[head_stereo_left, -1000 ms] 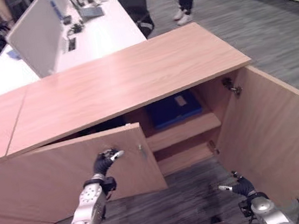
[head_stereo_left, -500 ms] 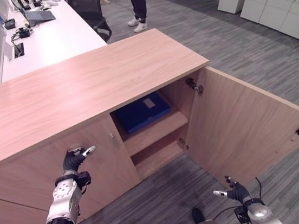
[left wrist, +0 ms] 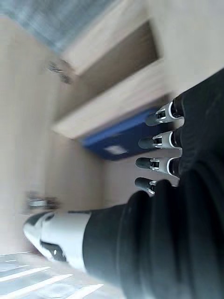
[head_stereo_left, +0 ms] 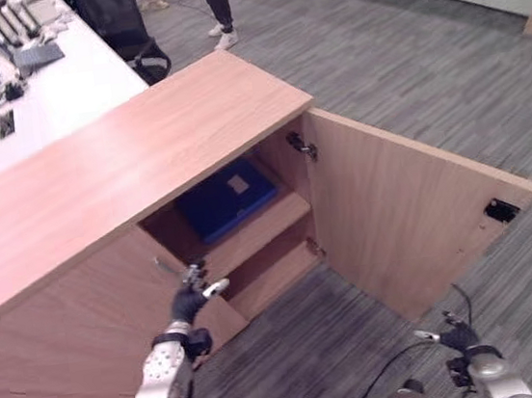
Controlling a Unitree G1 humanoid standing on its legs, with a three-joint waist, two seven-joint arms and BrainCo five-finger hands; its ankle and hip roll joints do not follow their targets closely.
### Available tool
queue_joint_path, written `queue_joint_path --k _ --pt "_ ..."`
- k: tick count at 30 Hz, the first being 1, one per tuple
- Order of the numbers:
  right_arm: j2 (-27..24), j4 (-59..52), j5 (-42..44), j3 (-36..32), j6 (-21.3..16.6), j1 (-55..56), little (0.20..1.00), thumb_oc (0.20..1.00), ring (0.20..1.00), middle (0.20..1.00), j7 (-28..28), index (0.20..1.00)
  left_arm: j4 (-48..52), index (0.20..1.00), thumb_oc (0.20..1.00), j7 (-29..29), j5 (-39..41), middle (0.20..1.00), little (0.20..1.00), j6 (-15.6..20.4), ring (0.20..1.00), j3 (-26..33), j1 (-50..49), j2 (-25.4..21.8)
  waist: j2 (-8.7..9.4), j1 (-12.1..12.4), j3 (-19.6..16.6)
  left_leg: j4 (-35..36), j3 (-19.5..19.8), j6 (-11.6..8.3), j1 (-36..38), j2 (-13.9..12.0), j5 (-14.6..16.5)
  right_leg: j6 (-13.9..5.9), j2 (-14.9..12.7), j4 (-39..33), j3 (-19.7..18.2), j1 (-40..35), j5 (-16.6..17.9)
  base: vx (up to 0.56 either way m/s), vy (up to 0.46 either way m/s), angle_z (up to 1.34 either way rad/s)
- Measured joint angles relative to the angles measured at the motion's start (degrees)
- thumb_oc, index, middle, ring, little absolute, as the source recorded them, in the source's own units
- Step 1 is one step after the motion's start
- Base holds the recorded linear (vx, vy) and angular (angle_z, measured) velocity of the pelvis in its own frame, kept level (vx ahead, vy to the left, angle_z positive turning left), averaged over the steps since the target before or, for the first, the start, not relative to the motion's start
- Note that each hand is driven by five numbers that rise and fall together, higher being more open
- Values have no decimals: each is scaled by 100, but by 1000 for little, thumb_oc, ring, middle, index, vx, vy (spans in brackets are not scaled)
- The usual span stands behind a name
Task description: Put the empty folder in the office cabinet
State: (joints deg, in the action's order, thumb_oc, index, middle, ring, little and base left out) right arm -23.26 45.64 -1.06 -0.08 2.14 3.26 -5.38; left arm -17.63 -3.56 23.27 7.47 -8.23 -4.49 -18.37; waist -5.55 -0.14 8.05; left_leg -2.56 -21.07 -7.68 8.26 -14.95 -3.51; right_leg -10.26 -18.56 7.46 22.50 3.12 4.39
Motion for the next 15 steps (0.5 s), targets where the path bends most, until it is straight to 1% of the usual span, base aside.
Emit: queue_joint_path --k 3,4,5,7,10,11,12,13,14,15 --pt "-29 -20 2 28 35 89 1000 1000 1000 1000 -12 1000 -15 1000 1000 -147 0 1000 1000 -9 1000 -16 -16 31 -24 -141 -50 -4 79 -7 -18 -90 5 29 98 -21 -9 51 13 27 -224 -10" --pt "6 -22 4 16 45 89 1000 1000 1000 1000 -14 1000 -24 1000 1000 -169 1 1000 1000 -20 1000 -7 -52 15 -69 -104 -78 0 67 4 10 -116 -5 51 149 -51 -84 73 53 10 -172 -19" --pt "-13 -28 4 129 45 99 1000 1000 1000 1000 -7 1000 -49 1000 1000 -196 1 1000 1000 -64 1000 15 -155 23 -50 -121 -69 -26 130 3 5 -144 -6 53 184 -56 -92 83 60 6 -235 -27" --pt "-15 -41 5 133 47 115 1000 1000 1000 1000 14 1000 -59 1000 1000 -222 2 1000 1000 -128 1000 11 -289 38 -65 -125 -71 -20 106 17 19 -166 -18 75 238 -147 -117 66 105 4 -253 -9" --pt "-3 -90 59 235 42 31 1000 1000 1000 1000 39 1000 -269 1000 1000 -226 5 1000 1000 -185 1000 131 -469 51 -136 -226 -74 -67 117 45 14 -333 -37 124 434 -222 -174 120 92 21 -192 -15" --pt "-9 -90 143 234 40 7 1000 1000 1000 1000 35 1000 -305 1000 1000 -219 5 1000 1000 -234 1000 173 -516 49 -161 -236 -77 -71 128 97 17 -385 -73 136 517 -259 -193 118 94 41 -178 -23" --pt "-15 -86 221 232 42 -1 1000 1000 1000 1000 33 1000 -386 1000 1000 -208 6 1000 1000 -248 1000 178 -516 42 -158 -218 -69 -96 257 222 17 -429 -168 174 609 -345 -265 91 117 44 -236 -29" --pt "-15 -83 222 229 41 -24 1000 1000 1000 1000 29 1000 -476 1000 1000 -207 7 1000 1000 -257 1000 174 -518 43 -109 -207 -47 -193 410 305 11 -442 -349 219 665 -500 -317 17 163 23 -188 -41" --pt "-20 -70 222 232 42 -68 1000 1000 1000 1000 22 1000 -531 1000 1000 -203 9 1000 1000 -267 1000 178 -539 47 -21 -174 -11 -376 671 245 -3 -424 -596 259 724 -639 -393 -72 179 19 -217 -53" --pt "-4 -51 223 236 52 -162 1000 1000 1000 1000 18 1000 -551 1000 1000 -190 15 1000 1000 -267 1000 206 -546 47 65 -128 24 -755 1083 136 -218 -421 -794 357 720 -646 -483 -69 149 19 -152 -56"
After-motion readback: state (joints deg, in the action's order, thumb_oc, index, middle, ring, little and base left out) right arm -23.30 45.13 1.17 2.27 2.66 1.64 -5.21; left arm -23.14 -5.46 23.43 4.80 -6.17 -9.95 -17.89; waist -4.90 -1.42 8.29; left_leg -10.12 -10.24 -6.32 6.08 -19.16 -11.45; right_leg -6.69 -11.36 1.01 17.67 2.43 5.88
